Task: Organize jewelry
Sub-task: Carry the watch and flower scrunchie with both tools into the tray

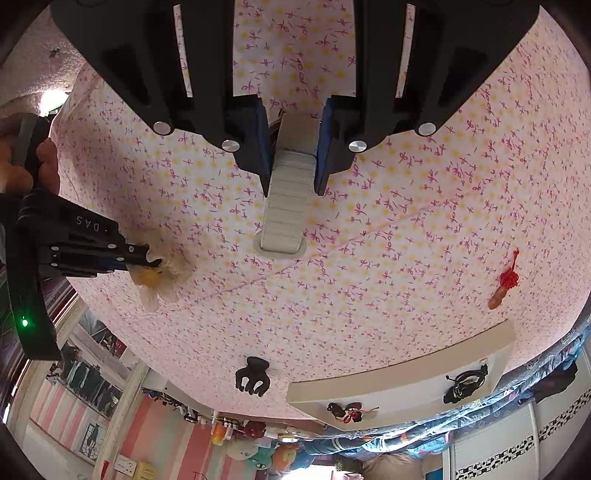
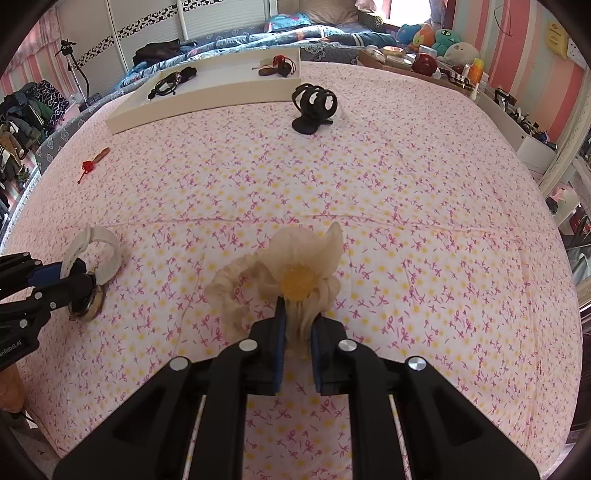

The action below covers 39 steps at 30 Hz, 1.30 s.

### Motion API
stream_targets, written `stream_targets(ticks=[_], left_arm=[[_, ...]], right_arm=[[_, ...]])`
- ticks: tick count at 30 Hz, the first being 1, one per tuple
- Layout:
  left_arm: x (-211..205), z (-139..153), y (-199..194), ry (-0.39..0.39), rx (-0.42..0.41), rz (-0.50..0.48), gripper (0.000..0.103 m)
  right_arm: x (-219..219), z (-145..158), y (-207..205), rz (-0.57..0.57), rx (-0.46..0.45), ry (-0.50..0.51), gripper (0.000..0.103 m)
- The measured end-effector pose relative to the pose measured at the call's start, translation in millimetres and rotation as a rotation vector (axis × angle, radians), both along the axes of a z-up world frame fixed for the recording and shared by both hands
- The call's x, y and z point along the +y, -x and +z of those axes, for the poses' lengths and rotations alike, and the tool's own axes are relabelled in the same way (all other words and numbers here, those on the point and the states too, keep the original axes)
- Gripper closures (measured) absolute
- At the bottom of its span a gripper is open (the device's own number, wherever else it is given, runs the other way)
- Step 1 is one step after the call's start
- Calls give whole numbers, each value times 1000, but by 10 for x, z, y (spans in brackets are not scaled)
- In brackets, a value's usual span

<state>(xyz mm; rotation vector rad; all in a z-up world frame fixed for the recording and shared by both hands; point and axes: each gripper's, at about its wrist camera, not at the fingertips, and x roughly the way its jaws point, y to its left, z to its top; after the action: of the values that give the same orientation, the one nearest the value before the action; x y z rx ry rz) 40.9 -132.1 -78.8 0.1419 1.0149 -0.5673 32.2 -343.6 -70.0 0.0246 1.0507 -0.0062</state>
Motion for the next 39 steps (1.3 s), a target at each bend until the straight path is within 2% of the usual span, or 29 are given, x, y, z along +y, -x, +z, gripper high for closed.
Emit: stream_targets(ticks=[22, 33, 39], left_arm=[[185, 149, -149, -19, -21, 61, 84], [443, 397, -613, -74, -79, 147, 84], [567, 621, -991, -89, -129, 206, 84]], right_arm=[[-3, 142, -172, -1, -44, 6, 92], [158, 601, -642, 45, -151, 70, 92], [282, 884, -1101, 69, -216, 86, 92]])
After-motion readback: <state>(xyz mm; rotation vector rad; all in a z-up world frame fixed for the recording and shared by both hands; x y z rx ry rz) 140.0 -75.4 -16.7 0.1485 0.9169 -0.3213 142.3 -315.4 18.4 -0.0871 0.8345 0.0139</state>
